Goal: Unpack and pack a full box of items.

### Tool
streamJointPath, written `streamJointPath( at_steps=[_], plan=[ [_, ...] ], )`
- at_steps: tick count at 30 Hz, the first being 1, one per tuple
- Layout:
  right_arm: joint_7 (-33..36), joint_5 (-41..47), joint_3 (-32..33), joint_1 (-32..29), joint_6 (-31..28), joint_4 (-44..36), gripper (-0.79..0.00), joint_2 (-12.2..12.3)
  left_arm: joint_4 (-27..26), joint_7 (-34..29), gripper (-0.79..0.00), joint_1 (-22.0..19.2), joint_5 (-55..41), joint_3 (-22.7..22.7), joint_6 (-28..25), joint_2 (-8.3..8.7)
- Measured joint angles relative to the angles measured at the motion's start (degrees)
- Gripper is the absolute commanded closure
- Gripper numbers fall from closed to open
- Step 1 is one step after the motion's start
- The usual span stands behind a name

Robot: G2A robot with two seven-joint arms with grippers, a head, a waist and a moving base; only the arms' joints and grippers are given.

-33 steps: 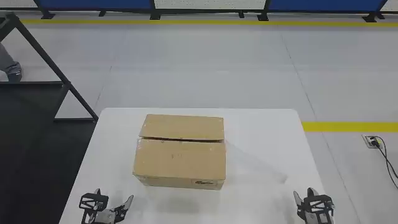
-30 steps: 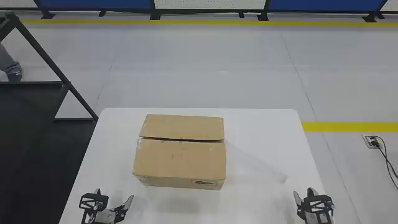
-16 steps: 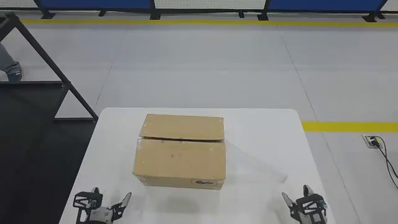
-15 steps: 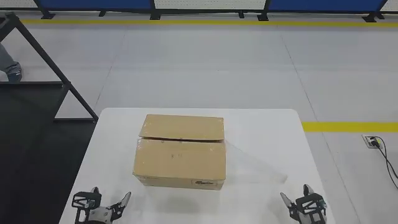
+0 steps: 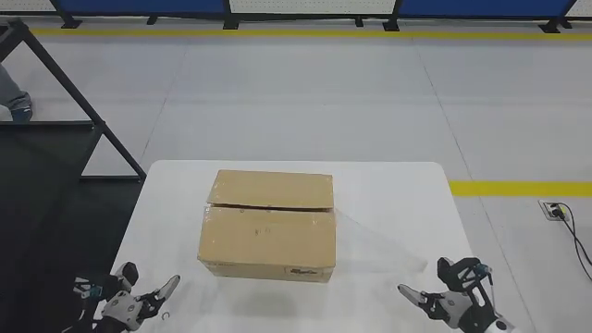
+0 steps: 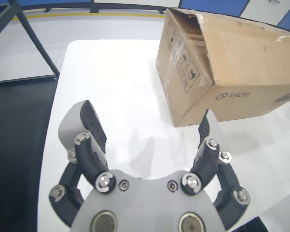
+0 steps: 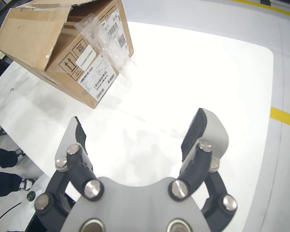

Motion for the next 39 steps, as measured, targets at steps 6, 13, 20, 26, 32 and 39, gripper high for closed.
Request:
streamJointPath(
  at_steps=[6,13,20,26,32,39],
  plan=[
    [-2.33,-0.25,-0.05,-0.03,0.07,0.10,-0.785,-0.01,0.01,0.10,-0.785,0.00,0.08,0.08,0.47,-0.01],
    [-1.72,3.63,-1.36,0.89,-1.03,0.91,-0.785,-0.09,0.32,-3.48,-0.785,-1.65,-4.08,0.86,-0.09,-0.01],
    [12.02,23.92,-5.51,11.34,-1.73,4.28,-0.785,0.19,0.77,-13.16,-0.785,-8.20,-15.76,0.30,0.12,0.36],
    [22.61,43.05,-8.63,22.16,-1.04,11.90,-0.785,0.40,2.58,-27.45,-0.785,-14.69,-30.84,-1.46,-2.32,1.42],
    [31.21,59.11,-9.66,28.62,-0.34,18.72,-0.785,0.68,3.34,-37.63,-0.785,-17.32,-37.85,-1.76,-3.14,2.12],
    [30.83,57.48,-9.64,28.49,-0.36,18.58,-0.785,0.68,3.32,-36.48,-0.785,-17.27,-37.64,-1.76,-3.10,2.10]
  ],
)
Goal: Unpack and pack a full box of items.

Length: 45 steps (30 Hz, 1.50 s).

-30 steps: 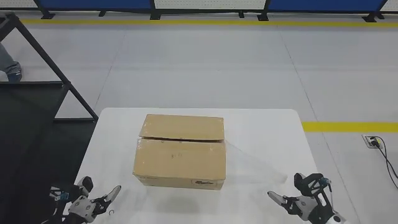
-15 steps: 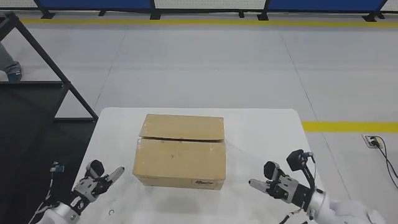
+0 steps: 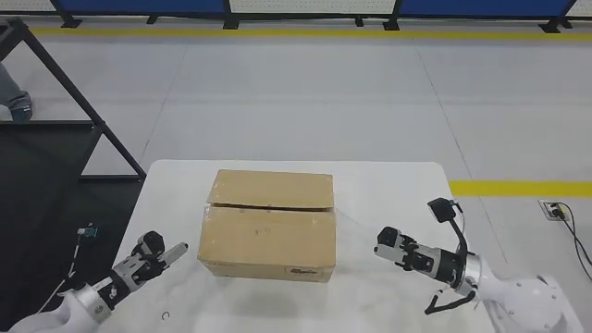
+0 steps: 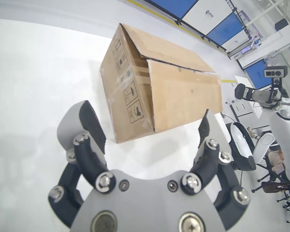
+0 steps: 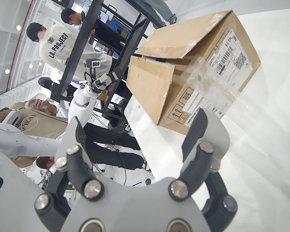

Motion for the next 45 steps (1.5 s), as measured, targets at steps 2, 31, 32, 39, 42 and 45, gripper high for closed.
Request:
streamJointPath(
  at_steps=[2,31,32,39,42,45],
  plan=[
    [0.00,0.00,0.00,0.00,0.00,0.00,-0.785,0.00,0.00,0.00,-0.785,0.00,0.00,0.00,0.00,0.00],
    [-10.38,8.57,-12.64,12.96,4.69,16.25,-0.785,-2.37,14.30,-16.46,-0.785,-16.11,-27.24,5.60,19.26,1.22],
    [-10.72,8.63,-13.12,12.83,4.45,15.90,-0.785,-2.46,14.69,-15.80,-0.785,-16.30,-27.43,5.78,19.94,1.23],
    [-11.89,10.38,-16.61,14.94,2.30,17.35,-0.785,-3.28,18.53,-13.52,-0.785,-19.48,-25.64,8.25,23.73,1.59],
    [-12.55,11.13,-17.39,15.91,0.93,18.43,-0.785,-3.56,20.78,-13.91,-0.785,-21.19,-24.59,10.04,23.96,1.71],
    [-12.36,11.59,-17.77,16.57,0.44,19.32,-0.785,-3.68,22.81,-14.96,-0.785,-22.79,-25.15,11.92,23.91,1.72]
  ],
)
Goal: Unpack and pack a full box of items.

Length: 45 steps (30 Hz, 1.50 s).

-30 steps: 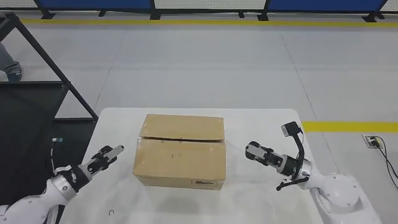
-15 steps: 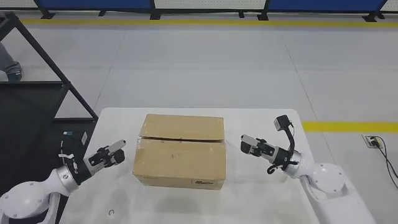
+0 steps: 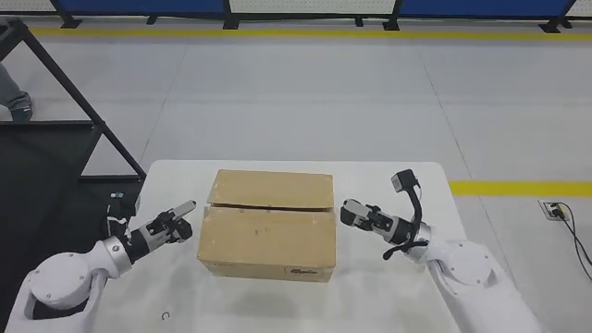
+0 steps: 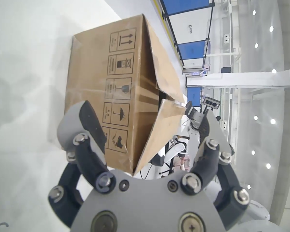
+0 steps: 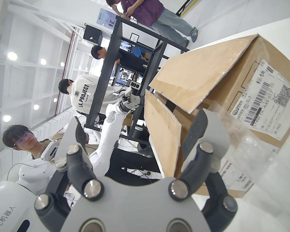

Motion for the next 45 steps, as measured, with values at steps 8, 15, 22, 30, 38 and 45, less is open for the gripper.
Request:
streamJointPath(
  at_steps=[8,15,22,30,38,45],
  plan=[
    [0.99,0.58,0.03,0.75,-0.53,1.68,-0.785,0.02,2.18,-3.50,-0.785,-1.70,-0.94,3.78,-0.60,0.17],
    [3.47,0.87,-0.31,1.02,-0.40,1.86,-0.785,0.13,2.90,-5.84,-0.785,-2.06,-3.47,4.54,-0.29,0.50],
    [6.08,0.80,-1.15,2.41,-0.68,3.07,-0.785,0.12,1.57,-6.02,-0.785,-1.10,-4.63,4.20,-0.40,1.00],
    [10.78,2.90,-2.35,3.74,-2.34,3.59,-0.785,0.05,0.73,-3.53,-0.785,0.73,-9.29,0.97,-0.04,1.54],
    [17.50,8.12,-2.20,3.07,-7.17,2.26,-0.785,0.31,0.14,-3.05,-0.785,2.04,-12.45,0.13,-0.29,1.92],
    [26.31,12.46,-0.08,-0.08,-9.45,-2.67,-0.785,1.45,-0.78,-2.63,-0.785,2.68,-12.89,0.70,-0.32,2.20]
  ],
)
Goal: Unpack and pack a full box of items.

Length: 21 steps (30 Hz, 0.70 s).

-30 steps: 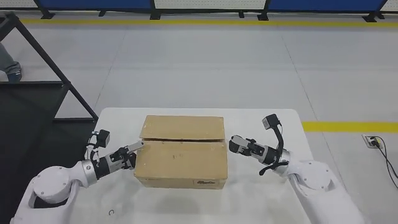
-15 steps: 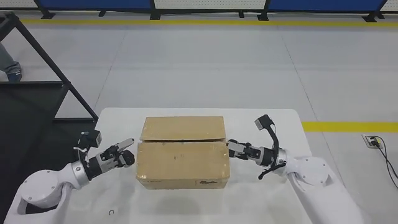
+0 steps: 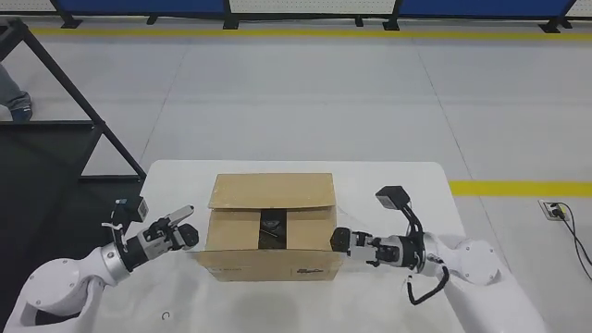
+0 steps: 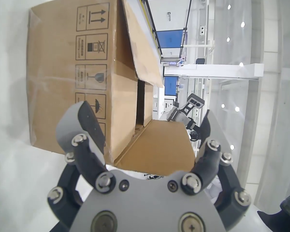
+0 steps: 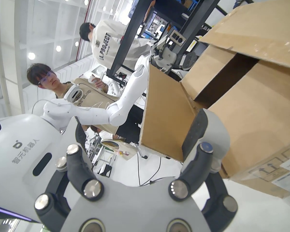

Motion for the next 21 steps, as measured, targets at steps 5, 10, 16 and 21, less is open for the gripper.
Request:
streamJointPath(
  at_steps=[5,10,16,21],
  plan=[
    [1.94,-2.76,0.49,-3.26,1.95,-4.96,-0.785,1.09,-0.54,-0.32,-0.785,0.08,-0.13,0.68,0.20,0.21],
    [2.22,-5.23,0.42,-5.64,2.22,-7.50,-0.785,1.84,-0.84,-0.91,-0.785,0.00,0.15,1.12,0.29,0.39],
    [2.53,-7.15,-0.40,-7.38,2.54,-8.73,-0.785,2.50,-0.84,-0.90,-0.785,0.00,0.15,1.11,0.29,0.38],
    [2.59,-7.55,-1.32,-7.91,2.60,-8.46,-0.785,2.83,-0.84,-0.90,-0.785,0.00,0.15,1.11,0.28,0.38]
  ],
)
